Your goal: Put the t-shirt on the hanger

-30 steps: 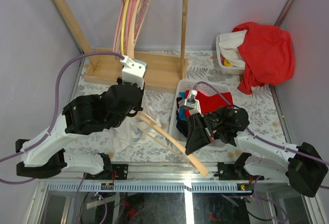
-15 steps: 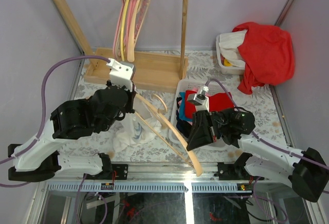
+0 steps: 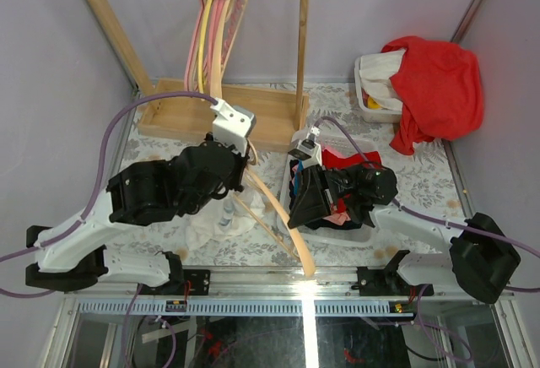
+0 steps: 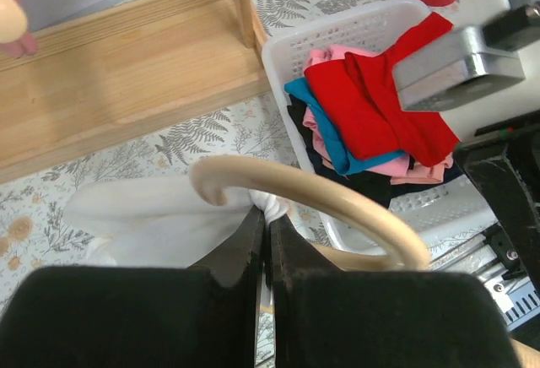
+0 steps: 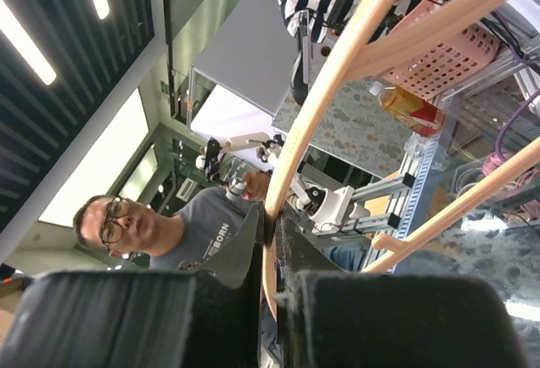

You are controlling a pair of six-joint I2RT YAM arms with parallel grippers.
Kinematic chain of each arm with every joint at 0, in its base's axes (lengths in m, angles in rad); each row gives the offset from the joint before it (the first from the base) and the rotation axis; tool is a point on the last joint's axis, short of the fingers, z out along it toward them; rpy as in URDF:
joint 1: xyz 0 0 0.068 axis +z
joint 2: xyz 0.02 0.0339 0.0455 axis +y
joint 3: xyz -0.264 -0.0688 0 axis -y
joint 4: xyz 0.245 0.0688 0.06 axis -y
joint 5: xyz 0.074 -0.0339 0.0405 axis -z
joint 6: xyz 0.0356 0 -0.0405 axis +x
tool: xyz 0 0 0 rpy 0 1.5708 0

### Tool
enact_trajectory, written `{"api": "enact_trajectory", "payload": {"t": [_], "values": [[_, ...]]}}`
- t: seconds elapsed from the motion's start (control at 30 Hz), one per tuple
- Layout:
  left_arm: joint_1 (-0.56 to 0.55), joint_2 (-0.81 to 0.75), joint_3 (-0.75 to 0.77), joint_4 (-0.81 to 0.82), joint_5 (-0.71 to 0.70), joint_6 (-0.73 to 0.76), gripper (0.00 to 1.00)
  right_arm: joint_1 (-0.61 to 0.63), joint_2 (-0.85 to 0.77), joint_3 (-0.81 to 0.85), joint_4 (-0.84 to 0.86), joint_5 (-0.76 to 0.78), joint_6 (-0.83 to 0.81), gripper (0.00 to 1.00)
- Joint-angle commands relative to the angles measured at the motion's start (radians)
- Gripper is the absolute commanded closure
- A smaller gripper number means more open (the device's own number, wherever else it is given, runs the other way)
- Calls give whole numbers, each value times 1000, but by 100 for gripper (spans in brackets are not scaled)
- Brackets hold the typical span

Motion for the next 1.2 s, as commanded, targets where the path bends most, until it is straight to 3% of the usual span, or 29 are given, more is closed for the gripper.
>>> {"api": "enact_trajectory", "payload": {"t": [0.0, 0.23, 0.4, 0.67, 0.77, 0.93, 1.17], "values": [[-49, -4, 37, 73, 20, 34, 100, -4, 16, 88, 187, -1, -15, 100], [-88, -8, 115, 45, 37, 34, 100, -3, 89, 125, 188, -15, -124, 100], [-91, 22, 108, -14, -33, 14, 100, -3, 93, 70, 189, -42, -315, 100], [-90, 30, 48, -24, -9, -19, 100, 49, 65, 6, 190, -42, -621, 100], [-90, 44, 61, -55, -7, -33, 96, 58, 27, 7, 189, -57, -683, 100], [-91, 43, 42, -61, 21, -59, 76, 69, 0, -16, 190, -87, -781, 100], [-91, 34, 4, -59, 55, -101, 70, 108, 13, -41, 188, -90, -867, 100]]}}
